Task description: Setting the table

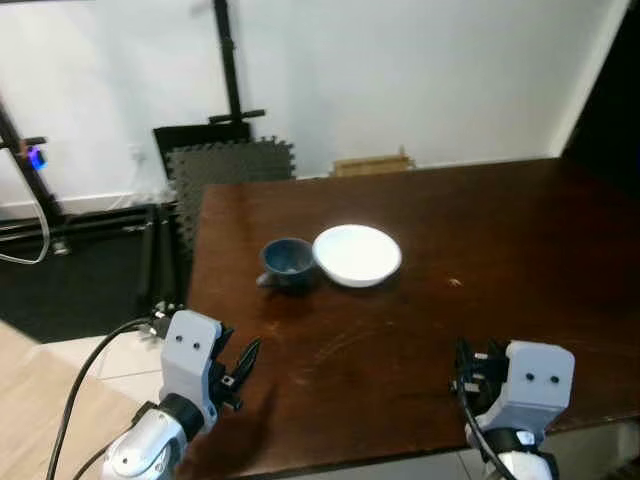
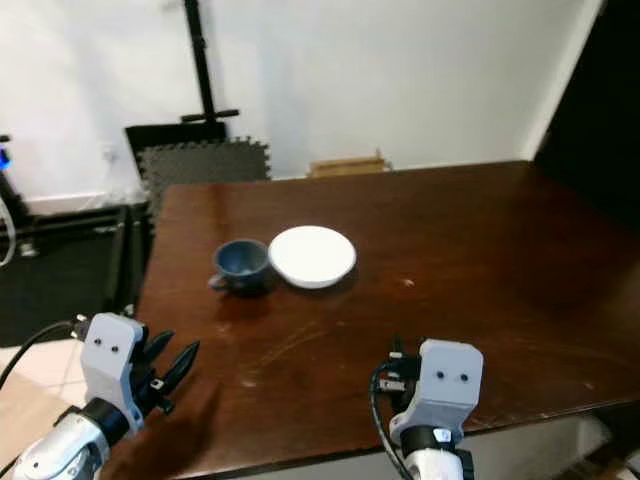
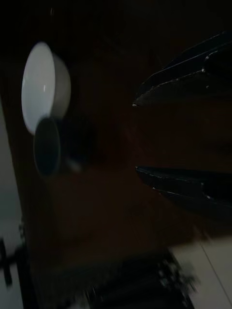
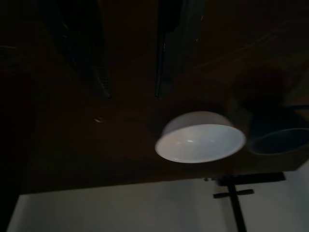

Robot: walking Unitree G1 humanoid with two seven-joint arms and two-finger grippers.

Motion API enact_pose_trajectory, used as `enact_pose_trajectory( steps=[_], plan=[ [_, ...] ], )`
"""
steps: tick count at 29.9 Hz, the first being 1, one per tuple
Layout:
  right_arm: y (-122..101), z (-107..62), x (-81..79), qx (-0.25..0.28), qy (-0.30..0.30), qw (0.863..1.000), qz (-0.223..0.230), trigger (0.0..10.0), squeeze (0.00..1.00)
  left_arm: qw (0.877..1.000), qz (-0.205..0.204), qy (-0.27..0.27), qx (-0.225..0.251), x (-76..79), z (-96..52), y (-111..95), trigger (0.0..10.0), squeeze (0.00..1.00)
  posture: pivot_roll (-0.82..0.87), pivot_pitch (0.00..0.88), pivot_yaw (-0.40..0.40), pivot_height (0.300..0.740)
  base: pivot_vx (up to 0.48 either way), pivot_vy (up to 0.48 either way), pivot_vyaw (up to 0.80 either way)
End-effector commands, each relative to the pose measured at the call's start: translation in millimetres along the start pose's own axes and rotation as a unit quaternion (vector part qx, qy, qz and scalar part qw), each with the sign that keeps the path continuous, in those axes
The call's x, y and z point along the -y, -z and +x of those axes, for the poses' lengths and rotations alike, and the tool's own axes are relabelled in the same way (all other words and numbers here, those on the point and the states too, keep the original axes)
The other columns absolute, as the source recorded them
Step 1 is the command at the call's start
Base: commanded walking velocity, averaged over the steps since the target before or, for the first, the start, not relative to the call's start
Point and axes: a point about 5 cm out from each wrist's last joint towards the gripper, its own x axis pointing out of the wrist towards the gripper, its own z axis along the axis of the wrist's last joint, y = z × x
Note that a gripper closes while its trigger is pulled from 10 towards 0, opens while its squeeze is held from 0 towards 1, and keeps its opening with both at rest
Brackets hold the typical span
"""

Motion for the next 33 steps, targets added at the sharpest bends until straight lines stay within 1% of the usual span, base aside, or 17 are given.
enact_pose_trajectory(
  steps=[1, 8, 10, 12, 14, 15, 16, 17, 19, 20, 21, 22, 23, 27, 29, 30, 33],
  plan=[
    [2.4, -1.9, 2.6, -0.006, 0.005, 1.000, -0.007, 10.0, 0.00, 1.000, -0.008, 0.004, -0.011, 1.3, -1.0, 4.9, 10.0, 0.00, -0.05, 0.022, 0.057, 0.740, 0.000, 0.000, 0.00],
    [-3.1, -0.4, 2.1, 0.008, -0.003, 1.000, -0.024, 10.0, 0.00, 0.998, -0.063, 0.017, -0.018, -9.9, 0.9, -2.7, 10.0, 0.00, -0.04, 0.027, 0.059, 0.740, 0.000, 0.000, 0.00],
    [-17.2, 6.4, 1.2, 0.033, -0.014, 0.999, -0.036, 10.0, 0.00, 0.993, -0.064, 0.090, -0.033, -16.6, -0.6, -10.5, 10.0, 0.00, -0.04, 0.033, 0.060, 0.740, 0.000, 0.000, 0.00],
    [-34.7, 17.0, -0.8, 0.061, -0.027, 0.997, -0.037, 10.0, 0.00, 0.988, -0.040, 0.141, -0.041, -30.5, -0.6, -18.2, 10.0, 0.00, -0.03, 0.048, 0.060, 0.740, 0.000, 0.000, 0.00],
    [-34.7, 17.0, -0.8, 0.061, -0.027, 0.997, -0.037, 10.0, 0.00, 0.988, -0.040, 0.141, -0.041, -30.5, -0.6, -18.2, 10.0, 0.00, -0.03, 0.048, 0.060, 0.740, 0.000, 0.000, 0.00],
    [-63.6, 36.8, -5.4, 0.101, -0.063, 0.992, -0.035, 10.0, 0.00, 0.985, 0.003, 0.160, -0.060, -58.3, 5.9, -29.0, 10.0, 0.00, -0.04, 0.096, 0.063, 0.740, 0.000, 0.000, 0.00],
    [-76.5, 45.9, -7.8, 0.112, -0.084, 0.990, -0.034, 10.0, 0.00, 0.983, 0.022, 0.169, -0.066, -68.7, 9.5, -36.3, 9.0, 0.00, -0.03, 0.125, 0.054, 0.740, 0.000, 0.000, 0.00],
    [-76.5, 45.9, -7.8, 0.112, -0.084, 0.990, -0.034, 10.0, 0.00, 0.983, 0.022, 0.169, -0.066, -68.7, 9.5, -36.3, 9.0, 0.00, -0.03, 0.125, 0.054, 0.740, 0.000, 0.000, 0.00],
    [-94.2, 59.9, -12.9, 0.119, -0.130, 0.984, -0.036, 10.0, 0.00, 0.976, 0.050, 0.197, -0.077, -79.9, 16.9, -49.6, 10.0, 0.00, -0.03, 0.160, 0.057, 0.740, 0.000, 0.000, 0.00],
    [-102.3, 65.8, -15.3, 0.127, -0.154, 0.979, -0.051, 10.0, 0.00, 0.977, 0.053, 0.196, -0.067, -83.7, 25.3, -59.0, 10.0, 0.00, -0.04, 0.194, 0.052, 0.740, 0.000, 0.000, 0.00],
    [-102.3, 65.8, -15.3, 0.127, -0.154, 0.979, -0.051, 10.0, 0.00, 0.977, 0.053, 0.196, -0.067, -83.7, 25.3, -59.0, 10.0, 0.00, -0.04, 0.194, 0.052, 0.740, 0.000, 0.000, 0.00],
    [-109.7, 75.3, -16.9, 0.112, -0.182, 0.976, -0.038, 10.0, 0.00, 0.980, 0.046, 0.191, -0.042, -83.0, 45.3, -73.6, 10.0, 0.00, -0.03, 0.230, 0.044, 0.740, 0.000, 0.000, 0.00],
    [-109.7, 75.3, -16.9, 0.112, -0.182, 0.976, -0.038, 10.0, 0.00, 0.980, 0.046, 0.191, -0.042, -83.0, 45.3, -73.6, 10.0, 0.00, -0.03, 0.230, 0.044, 0.740, 0.000, 0.000, 0.00],
    [-121.9, 80.5, -19.2, 0.119, -0.197, 0.973, -0.020, 10.0, 0.00, 0.981, 0.023, 0.194, -0.019, -67.5, 81.8, -81.3, 10.0, 0.00, -0.03, 0.284, 0.042, 0.740, 0.000, 0.000, 0.00],
    [-134.0, 82.3, -21.6, 0.136, -0.205, 0.969, -0.007, 10.0, 0.00, 0.979, 0.022, 0.202, -0.017, -58.2, 96.2, -82.5, 10.0, 0.00, -0.04, 0.316, 0.046, 0.740, 0.000, 0.000, 0.00],
    [-134.0, 82.3, -21.6, 0.136, -0.205, 0.969, -0.007, 10.0, 0.00, 0.979, 0.022, 0.202, -0.017, -58.2, 96.2, -82.5, 10.0, 0.00, -0.04, 0.316, 0.046, 0.740, 0.000, 0.000, 0.00],
    [-164.4, 87.2, -25.5, 0.179, -0.216, 0.960, 0.013, 10.0, 0.00, 0.974, 0.022, 0.226, -0.018, -43.8, 117.3, -85.0, 10.0, 0.00, -0.07, 0.334, 0.068, 0.740, 0.000, 0.000, 0.00]
  ],
)
